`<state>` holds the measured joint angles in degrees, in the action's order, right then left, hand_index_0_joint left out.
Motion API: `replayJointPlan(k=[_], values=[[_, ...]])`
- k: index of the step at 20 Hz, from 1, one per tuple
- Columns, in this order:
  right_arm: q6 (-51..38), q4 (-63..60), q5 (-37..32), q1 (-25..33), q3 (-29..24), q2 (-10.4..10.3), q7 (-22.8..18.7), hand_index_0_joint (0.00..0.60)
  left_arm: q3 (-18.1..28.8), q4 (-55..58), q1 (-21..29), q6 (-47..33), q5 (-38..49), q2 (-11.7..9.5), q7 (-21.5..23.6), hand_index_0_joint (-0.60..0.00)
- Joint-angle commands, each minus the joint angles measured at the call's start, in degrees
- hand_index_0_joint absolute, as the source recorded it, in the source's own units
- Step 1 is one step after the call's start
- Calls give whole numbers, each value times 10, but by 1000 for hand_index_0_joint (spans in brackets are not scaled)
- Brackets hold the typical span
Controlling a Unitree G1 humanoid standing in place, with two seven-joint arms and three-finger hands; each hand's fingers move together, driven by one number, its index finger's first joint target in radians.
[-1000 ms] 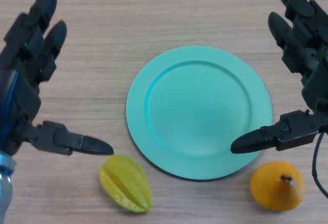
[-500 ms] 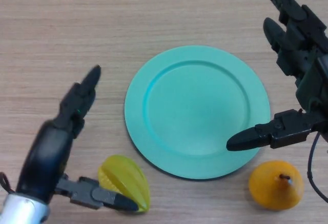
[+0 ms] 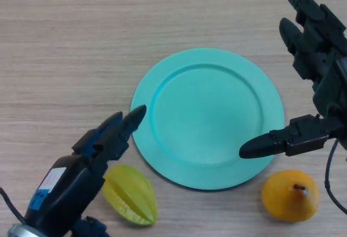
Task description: Pick up the yellow starfruit and place it on the plate
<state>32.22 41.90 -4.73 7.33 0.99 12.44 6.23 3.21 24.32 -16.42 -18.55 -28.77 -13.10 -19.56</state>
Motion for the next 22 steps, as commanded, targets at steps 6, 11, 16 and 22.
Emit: replayJointPlan(k=[6,11,16,22], values=[[-83,38,-31,19,-13,6,-19,0,18,-8,-2,-86,-89,-15,-4,0],[-82,41,-38,15,-17,7,-17,0,27,-43,7,-111,-158,-23,22,0],[-77,43,-42,17,-22,9,-24,0,29,-58,-4,-123,-191,-32,8,-600],[-72,46,-52,17,-26,7,-34,0,41,-47,-7,-141,-156,-32,-18,-600]])
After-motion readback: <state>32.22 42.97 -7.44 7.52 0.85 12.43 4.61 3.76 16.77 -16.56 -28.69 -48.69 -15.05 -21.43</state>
